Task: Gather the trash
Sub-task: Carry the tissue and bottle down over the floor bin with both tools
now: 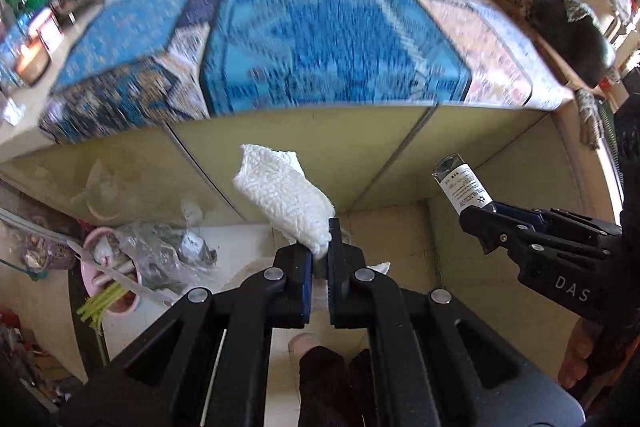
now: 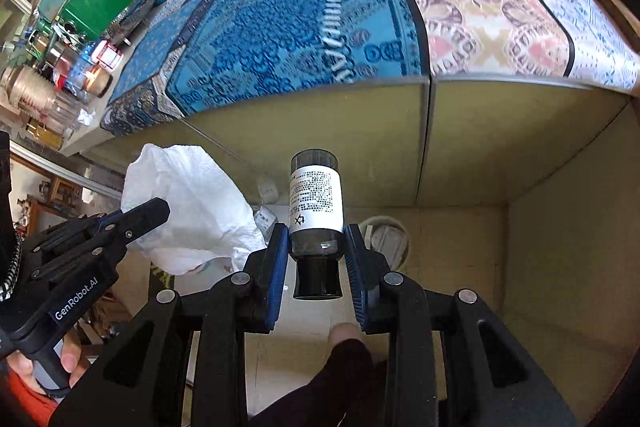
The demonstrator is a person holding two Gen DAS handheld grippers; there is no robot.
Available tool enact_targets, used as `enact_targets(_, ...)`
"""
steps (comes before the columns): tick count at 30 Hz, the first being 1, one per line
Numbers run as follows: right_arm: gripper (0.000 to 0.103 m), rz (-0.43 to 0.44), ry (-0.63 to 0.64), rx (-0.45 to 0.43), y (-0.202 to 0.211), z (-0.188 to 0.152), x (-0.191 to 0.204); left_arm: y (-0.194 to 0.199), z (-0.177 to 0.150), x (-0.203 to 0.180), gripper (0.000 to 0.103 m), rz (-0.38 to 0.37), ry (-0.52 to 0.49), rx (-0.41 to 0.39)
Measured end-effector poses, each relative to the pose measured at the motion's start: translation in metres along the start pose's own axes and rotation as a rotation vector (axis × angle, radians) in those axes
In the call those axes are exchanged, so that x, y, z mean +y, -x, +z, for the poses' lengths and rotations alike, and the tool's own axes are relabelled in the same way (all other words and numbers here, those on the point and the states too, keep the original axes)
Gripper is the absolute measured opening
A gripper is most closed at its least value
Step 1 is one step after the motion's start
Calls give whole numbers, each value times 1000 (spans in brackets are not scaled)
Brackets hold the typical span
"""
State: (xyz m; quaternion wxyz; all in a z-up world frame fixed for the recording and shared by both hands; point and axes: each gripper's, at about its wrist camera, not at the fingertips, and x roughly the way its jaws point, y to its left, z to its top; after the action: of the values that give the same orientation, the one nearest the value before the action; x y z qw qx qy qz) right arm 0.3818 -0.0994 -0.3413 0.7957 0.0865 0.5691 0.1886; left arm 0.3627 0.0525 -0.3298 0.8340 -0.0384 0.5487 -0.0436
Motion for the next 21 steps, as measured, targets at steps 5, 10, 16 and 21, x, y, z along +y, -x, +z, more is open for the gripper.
enact_targets(5, 26, -5, -15, 47, -40, -16, -34, -65, -17, -11, 4, 26, -1, 53)
enact_targets(10, 26, -12, -36, 108, -97, -34, -75, -142, -38, -16, 4, 67, -9, 91)
enact_targets(16, 26, -29, -18, 174, -186, -56, -121, -250, -70, -9, 4, 70, 26, 143)
enact_targets(21, 26, -44, 34, 213, -265, -74, -147, -334, -97, -1, 4, 73, 49, 158)
